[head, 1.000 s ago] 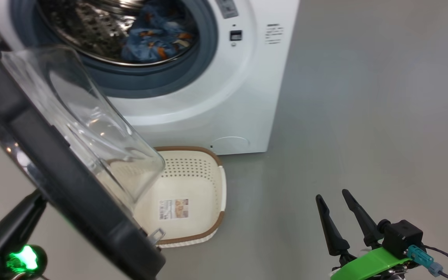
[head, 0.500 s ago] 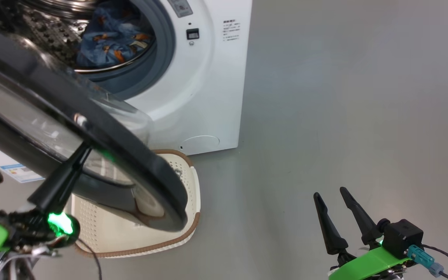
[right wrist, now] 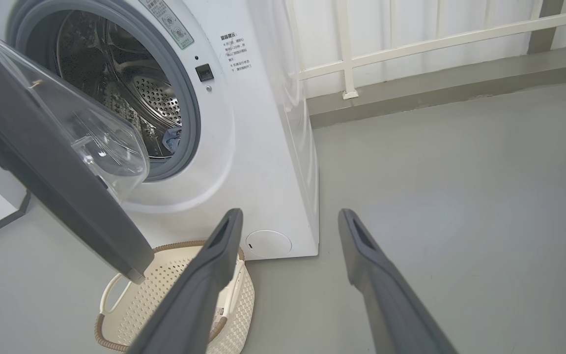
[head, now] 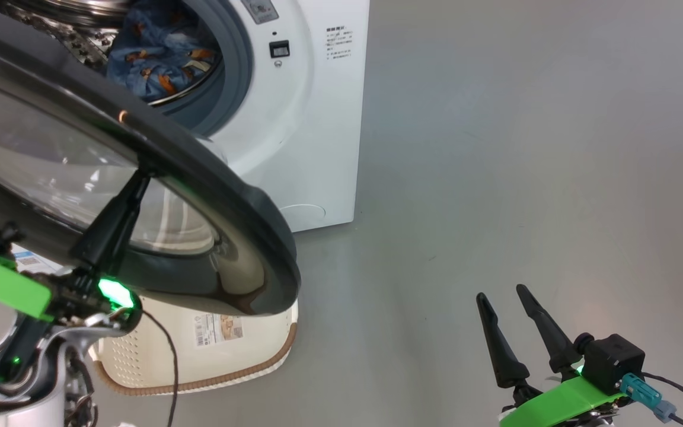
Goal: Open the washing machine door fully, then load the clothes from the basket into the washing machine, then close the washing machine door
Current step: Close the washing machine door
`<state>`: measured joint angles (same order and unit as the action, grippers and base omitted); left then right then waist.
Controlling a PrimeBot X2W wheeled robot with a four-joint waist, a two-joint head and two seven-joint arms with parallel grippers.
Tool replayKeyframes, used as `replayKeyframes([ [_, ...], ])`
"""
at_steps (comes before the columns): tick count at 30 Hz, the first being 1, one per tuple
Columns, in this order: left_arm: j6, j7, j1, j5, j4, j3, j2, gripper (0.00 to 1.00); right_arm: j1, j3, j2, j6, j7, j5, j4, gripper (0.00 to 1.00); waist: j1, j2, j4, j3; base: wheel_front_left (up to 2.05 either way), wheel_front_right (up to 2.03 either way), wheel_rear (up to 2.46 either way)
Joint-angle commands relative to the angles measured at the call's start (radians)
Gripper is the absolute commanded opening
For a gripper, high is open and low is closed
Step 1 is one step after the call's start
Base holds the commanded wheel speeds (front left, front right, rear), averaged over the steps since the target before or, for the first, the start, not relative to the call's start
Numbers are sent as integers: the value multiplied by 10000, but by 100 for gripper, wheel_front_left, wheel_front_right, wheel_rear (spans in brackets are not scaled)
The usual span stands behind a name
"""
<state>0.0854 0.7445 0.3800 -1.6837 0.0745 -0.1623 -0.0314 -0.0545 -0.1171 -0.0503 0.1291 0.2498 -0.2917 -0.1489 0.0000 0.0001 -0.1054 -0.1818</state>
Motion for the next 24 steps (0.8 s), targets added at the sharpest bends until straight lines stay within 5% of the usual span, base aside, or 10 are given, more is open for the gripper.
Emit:
replayKeyframes([
  [1, 169, -122, 486, -50, -102, -101, -192, 0, 9, -287, 1, 16, 120, -29, 243, 100, 0, -1, -3, -8, 0, 0, 0],
  [24, 426, -969, 420, 302, 630, -184, -313, 0, -36, -193, 1, 16, 120, -116, 223, 100, 0, -1, 143, 23, 0, 0, 0],
])
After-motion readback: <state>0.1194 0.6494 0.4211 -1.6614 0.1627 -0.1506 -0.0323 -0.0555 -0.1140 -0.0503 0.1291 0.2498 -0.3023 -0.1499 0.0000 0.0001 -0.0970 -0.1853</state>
